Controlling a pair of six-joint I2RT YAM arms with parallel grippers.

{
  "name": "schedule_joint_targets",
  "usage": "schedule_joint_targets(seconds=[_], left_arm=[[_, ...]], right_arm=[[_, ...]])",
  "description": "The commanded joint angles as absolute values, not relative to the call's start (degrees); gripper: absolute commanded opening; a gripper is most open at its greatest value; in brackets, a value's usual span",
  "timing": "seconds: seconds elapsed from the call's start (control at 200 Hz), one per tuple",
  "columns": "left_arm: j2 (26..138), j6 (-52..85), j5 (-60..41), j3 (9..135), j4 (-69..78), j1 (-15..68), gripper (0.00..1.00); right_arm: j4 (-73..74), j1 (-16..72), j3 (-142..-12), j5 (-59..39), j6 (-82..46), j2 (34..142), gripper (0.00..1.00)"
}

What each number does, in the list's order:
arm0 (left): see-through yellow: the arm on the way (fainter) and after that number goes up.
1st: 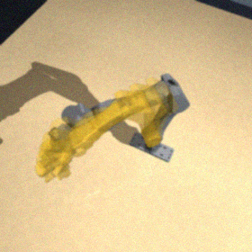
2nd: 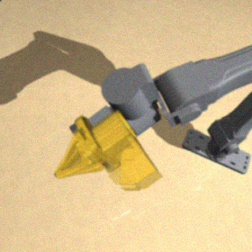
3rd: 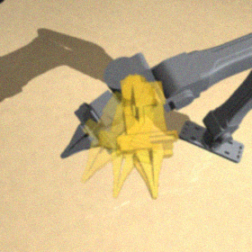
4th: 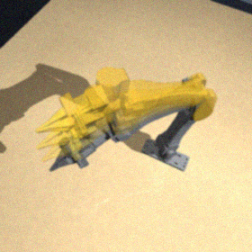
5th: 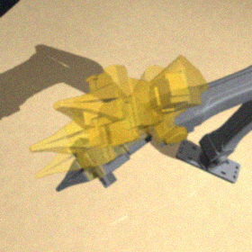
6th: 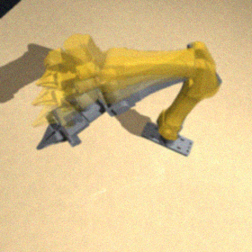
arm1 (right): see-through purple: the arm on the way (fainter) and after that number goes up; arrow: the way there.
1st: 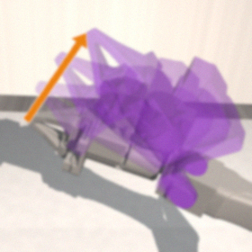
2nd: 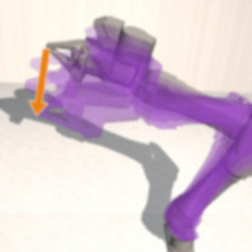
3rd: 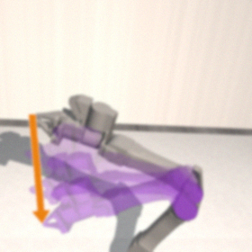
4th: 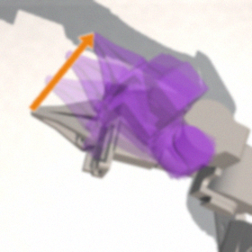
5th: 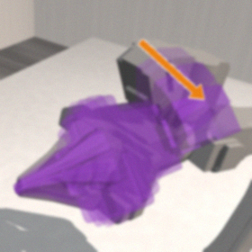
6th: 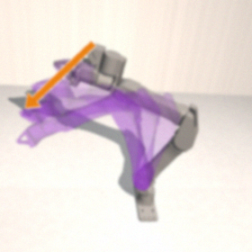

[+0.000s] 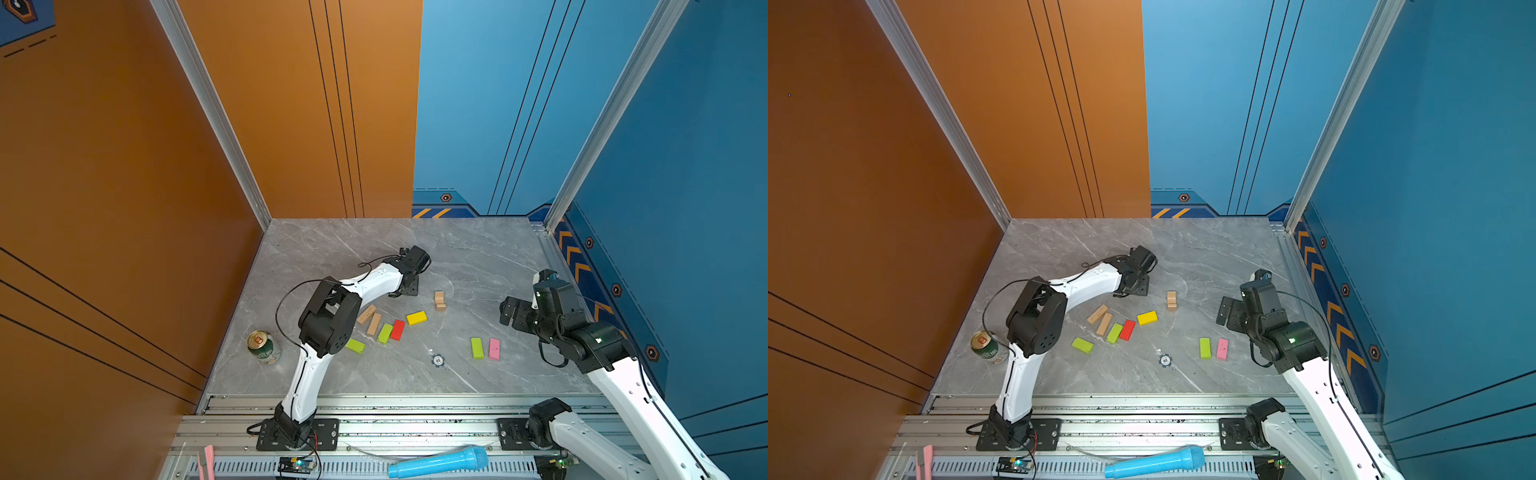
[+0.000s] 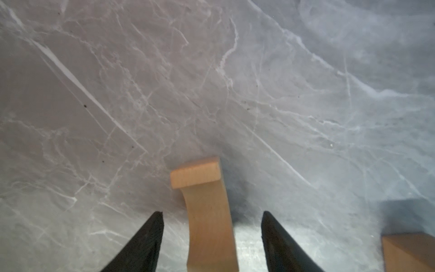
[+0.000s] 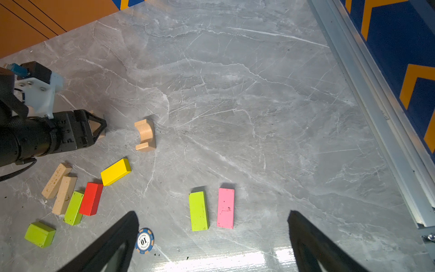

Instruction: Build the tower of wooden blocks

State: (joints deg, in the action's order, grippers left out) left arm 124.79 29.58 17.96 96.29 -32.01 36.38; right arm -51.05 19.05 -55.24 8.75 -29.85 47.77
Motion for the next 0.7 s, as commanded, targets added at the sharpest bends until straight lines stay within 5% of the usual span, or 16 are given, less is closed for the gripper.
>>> schedule_joint_targets(seconds=[0.0,0.696], left_arm=[[126.70,28.08,16.93,98.72,-33.49,35.66,0.68],[130.32,28.47,14.46,101.31,-33.08,36.20,0.67]], right_arm=[[-53.58,18.70,-56.97,9.03,-29.26,47.60,1.00],[-54.04,18.68,-57.19,9.67,-29.53,48.07,1.00]])
